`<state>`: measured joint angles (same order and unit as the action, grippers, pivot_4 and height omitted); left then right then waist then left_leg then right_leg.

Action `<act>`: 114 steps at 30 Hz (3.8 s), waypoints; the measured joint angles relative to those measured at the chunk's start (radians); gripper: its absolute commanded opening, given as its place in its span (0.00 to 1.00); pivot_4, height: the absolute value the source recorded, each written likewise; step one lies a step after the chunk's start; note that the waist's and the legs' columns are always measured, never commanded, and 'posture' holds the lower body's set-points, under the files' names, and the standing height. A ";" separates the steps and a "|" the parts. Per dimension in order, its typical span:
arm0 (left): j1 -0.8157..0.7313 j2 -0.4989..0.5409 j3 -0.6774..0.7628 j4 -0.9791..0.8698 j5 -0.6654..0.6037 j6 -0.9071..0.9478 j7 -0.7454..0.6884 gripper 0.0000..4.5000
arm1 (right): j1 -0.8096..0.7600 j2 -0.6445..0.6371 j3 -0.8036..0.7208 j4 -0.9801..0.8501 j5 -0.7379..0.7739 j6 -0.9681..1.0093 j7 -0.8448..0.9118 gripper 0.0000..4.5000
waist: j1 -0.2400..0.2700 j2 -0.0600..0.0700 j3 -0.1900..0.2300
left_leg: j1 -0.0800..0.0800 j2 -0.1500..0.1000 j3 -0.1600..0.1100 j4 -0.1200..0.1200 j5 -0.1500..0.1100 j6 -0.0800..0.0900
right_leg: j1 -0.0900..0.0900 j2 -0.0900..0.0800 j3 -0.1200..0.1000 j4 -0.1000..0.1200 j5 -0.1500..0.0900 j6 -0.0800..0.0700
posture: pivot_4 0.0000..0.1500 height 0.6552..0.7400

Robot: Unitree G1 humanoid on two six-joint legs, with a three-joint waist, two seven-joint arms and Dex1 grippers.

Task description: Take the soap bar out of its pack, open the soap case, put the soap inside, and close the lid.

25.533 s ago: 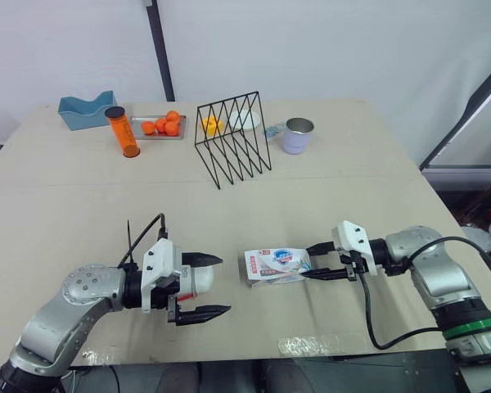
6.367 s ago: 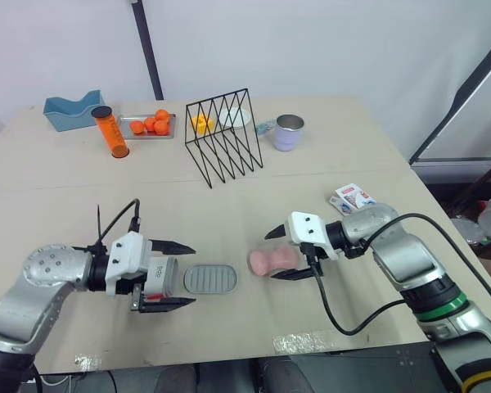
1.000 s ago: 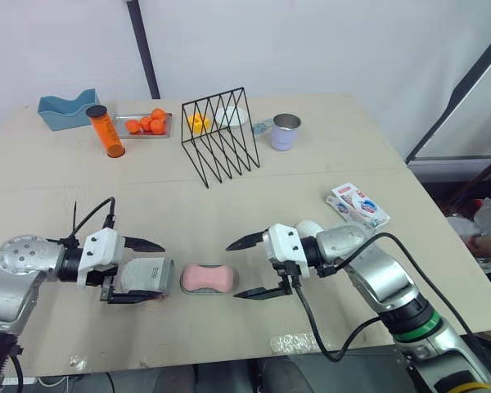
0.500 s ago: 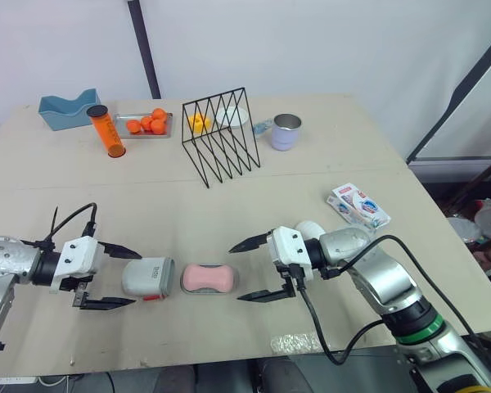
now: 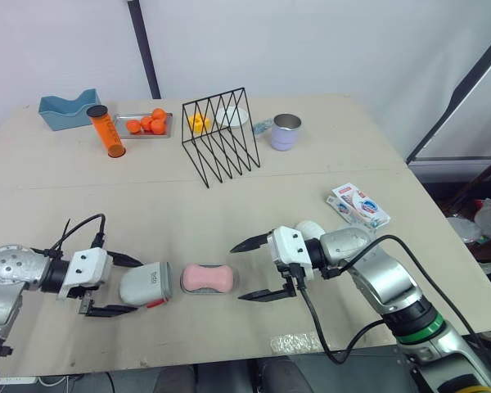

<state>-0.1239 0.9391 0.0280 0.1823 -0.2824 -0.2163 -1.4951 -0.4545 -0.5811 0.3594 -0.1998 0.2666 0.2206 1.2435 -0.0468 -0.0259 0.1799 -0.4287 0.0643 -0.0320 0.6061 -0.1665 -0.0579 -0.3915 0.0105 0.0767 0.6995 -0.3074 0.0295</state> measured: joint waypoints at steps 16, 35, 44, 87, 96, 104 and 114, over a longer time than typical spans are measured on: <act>0.026 -0.014 -0.008 -0.008 0.015 0.008 0.076 1.00 | -0.007 0.000 0.000 0.000 -0.003 0.010 0.010 0.99 | 0.000 0.000 0.000 | 0.000 0.000 0.000 0.000 0.000 0.000 | 0.000 0.000 0.000 0.000 0.001 -0.001 | 1.00 1.00; 0.049 -0.014 0.009 -0.037 0.004 0.050 0.112 1.00 | -0.010 0.000 0.002 0.008 -0.019 0.010 0.020 0.99 | 0.000 0.000 0.000 | 0.000 0.000 0.000 0.000 0.000 0.000 | 0.000 0.000 0.000 0.000 0.001 -0.001 | 1.00 1.00; 0.049 -0.014 0.009 -0.037 0.004 0.049 0.112 0.77 | -0.010 0.000 0.008 0.008 -0.021 0.010 0.021 1.00 | 0.000 0.000 0.000 | 0.000 0.000 0.000 0.000 0.000 0.000 | 0.000 0.000 0.000 0.000 0.001 -0.001 | 1.00 1.00; 0.043 0.004 0.009 -0.037 -0.012 0.022 0.047 0.77 | -0.171 0.118 0.272 -0.090 -0.225 0.604 -0.247 1.00 | -0.001 -0.001 0.000 | 0.000 0.000 0.000 0.000 0.000 0.000 | -0.001 0.000 0.000 0.001 0.001 -0.002 | 1.00 1.00; 0.031 0.003 0.009 -0.037 -0.012 0.022 0.047 0.77 | -0.170 0.157 0.308 -0.090 -0.233 0.624 -0.295 1.00 | -0.001 -0.001 0.000 | 0.000 0.000 0.000 0.000 0.000 0.000 | -0.001 0.000 0.000 0.001 0.001 -0.002 | 1.00 1.00; 0.031 0.003 0.009 -0.037 -0.011 0.022 0.049 0.77 | -0.166 0.164 0.311 -0.091 -0.235 0.630 -0.326 0.57 | -0.001 -0.001 -0.001 | 0.000 0.001 0.000 0.000 0.000 0.000 | -0.001 0.000 0.000 0.001 0.001 -0.002 | 1.00 1.00; 0.028 -0.002 0.007 -0.057 -0.012 0.029 0.055 0.77 | -0.150 0.138 0.305 -0.100 -0.227 0.595 -0.324 0.57 | -0.001 -0.002 -0.001 | 0.001 0.001 0.000 0.000 0.000 0.000 | 0.000 0.001 0.000 0.001 0.000 -0.001 | 1.00 1.00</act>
<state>-0.0963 0.9371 0.0355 0.1254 -0.2939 -0.1869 -1.4398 -0.6041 -0.4429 0.6646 -0.2998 0.0395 0.8158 0.9194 -0.0478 -0.0282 0.1785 -0.4281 0.0654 -0.0321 0.6057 -0.1664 -0.0581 -0.3917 0.0112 0.0765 0.7001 -0.3070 0.0281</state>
